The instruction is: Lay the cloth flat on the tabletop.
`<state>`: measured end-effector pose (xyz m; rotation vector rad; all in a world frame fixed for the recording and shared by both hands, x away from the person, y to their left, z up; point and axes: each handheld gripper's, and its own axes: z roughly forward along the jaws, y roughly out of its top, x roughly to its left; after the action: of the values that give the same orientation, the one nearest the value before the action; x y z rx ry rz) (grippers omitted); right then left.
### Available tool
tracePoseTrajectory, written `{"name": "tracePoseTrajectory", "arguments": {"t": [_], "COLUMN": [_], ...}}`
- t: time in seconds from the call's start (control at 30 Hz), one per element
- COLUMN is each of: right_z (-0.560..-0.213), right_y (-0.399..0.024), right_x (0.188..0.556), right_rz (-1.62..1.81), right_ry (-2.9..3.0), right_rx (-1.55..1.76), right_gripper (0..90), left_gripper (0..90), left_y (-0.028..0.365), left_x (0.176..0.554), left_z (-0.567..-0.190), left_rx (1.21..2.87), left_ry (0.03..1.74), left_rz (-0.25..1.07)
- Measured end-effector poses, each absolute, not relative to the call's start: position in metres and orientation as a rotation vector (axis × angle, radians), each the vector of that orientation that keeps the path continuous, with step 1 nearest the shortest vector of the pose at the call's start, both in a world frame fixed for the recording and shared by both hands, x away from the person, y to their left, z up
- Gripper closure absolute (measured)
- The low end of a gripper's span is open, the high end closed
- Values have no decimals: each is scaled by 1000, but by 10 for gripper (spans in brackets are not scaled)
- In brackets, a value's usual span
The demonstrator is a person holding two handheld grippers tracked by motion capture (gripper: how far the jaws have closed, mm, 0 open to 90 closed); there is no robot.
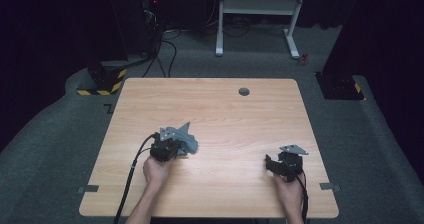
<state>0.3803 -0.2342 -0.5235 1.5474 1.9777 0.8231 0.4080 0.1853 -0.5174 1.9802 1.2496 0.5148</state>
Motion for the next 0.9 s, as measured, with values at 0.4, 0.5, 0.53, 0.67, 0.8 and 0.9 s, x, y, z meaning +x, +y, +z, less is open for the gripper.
{"name": "tracePoseTrajectory", "arguments": {"t": [0.4,0.5,0.53,0.67,0.8,0.9], "right_z": [-524,-524,-523,-523,-523,-523], "right_y": [-234,-234,-234,-234,-234,-234], "right_x": [380,380,380,380,380,380], "right_rz": [823,823,824,823,823,824], "right_ry": [1978,1978,1978,1978,1978,1978], "right_rx": [1547,1547,1548,1548,1548,1554], "right_gripper": [219,219,219,219,219,219], "left_gripper": [836,836,837,836,837,836], "left_y": [159,146,142,132,120,112], "left_x": [409,411,412,414,416,417], "left_z": [-512,-512,-511,-509,-507,-504], "left_rx": [1974,1988,1989,1995,1995,1995], "left_ry": [1190,1163,1157,1138,1115,1094], "left_rz": [459,445,442,423,401,399]}}
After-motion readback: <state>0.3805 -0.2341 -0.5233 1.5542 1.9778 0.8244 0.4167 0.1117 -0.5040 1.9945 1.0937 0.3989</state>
